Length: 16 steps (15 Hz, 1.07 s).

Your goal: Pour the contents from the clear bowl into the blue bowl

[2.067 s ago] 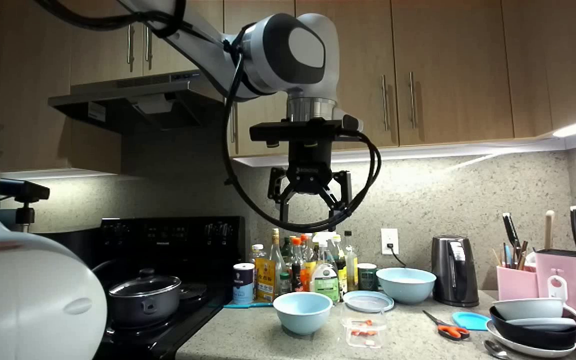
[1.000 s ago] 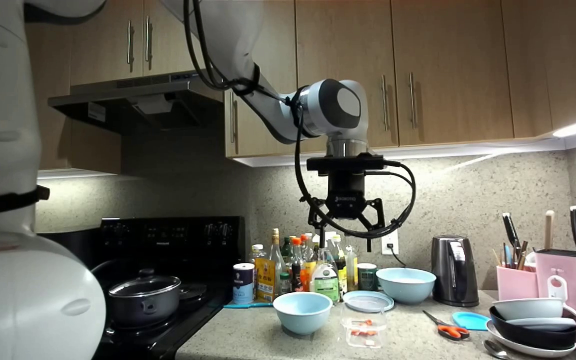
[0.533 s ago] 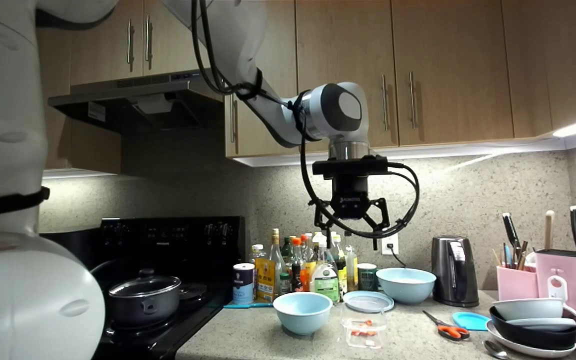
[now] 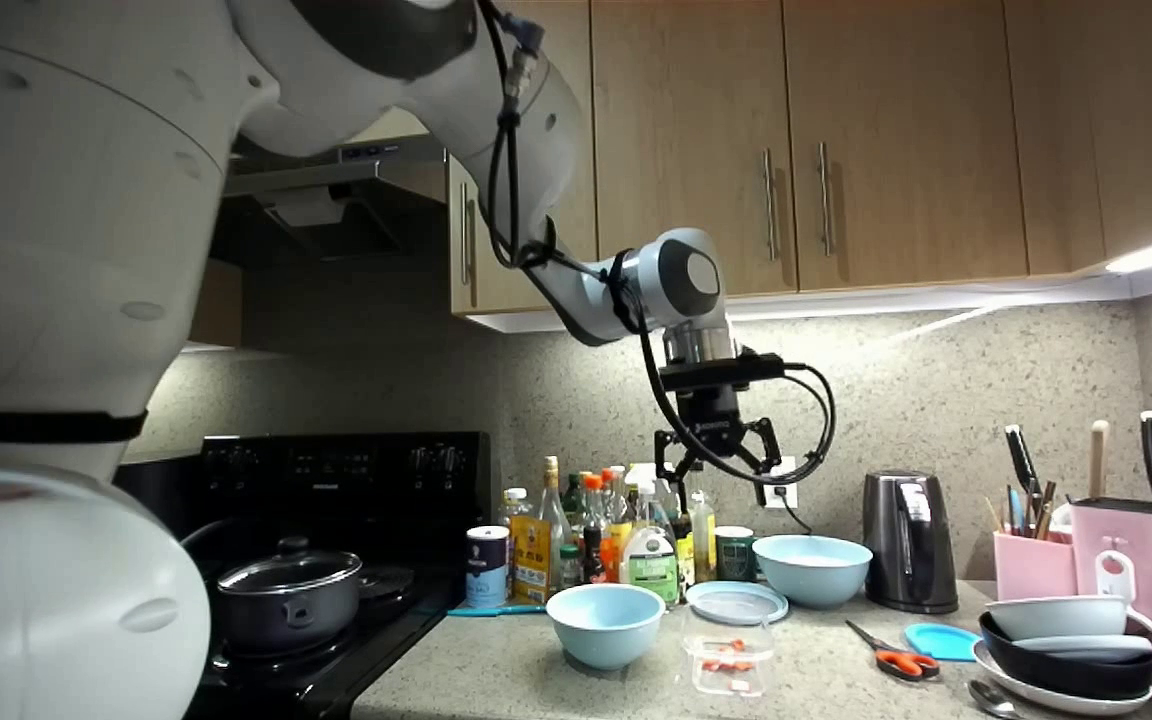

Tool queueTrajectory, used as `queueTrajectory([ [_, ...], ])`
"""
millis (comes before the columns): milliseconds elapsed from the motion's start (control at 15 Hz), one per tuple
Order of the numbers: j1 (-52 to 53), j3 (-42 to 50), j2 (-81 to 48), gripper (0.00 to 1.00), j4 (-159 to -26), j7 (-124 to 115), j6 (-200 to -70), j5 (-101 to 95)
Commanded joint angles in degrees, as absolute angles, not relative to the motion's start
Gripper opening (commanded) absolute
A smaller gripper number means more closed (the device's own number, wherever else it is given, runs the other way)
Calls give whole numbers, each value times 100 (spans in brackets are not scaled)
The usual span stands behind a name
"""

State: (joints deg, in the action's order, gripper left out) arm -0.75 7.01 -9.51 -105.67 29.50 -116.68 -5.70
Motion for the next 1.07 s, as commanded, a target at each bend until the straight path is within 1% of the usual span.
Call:
queueTrajectory([
  [0,-327,439,-1817,100,-9653,3313,-11381,-527],
  [67,-390,436,-1888,100,-9572,3318,-11216,-587],
  [133,-318,369,-1640,100,-9933,2978,-11518,-629],
  [400,-450,356,-1939,100,-9617,3094,-11356,-633],
  [533,-480,326,-2139,100,-9551,2846,-11969,-503],
  [667,-577,290,-2488,100,-9343,2711,-12303,-321],
  [1000,-603,358,-3547,100,-8618,2330,-12817,-647],
])
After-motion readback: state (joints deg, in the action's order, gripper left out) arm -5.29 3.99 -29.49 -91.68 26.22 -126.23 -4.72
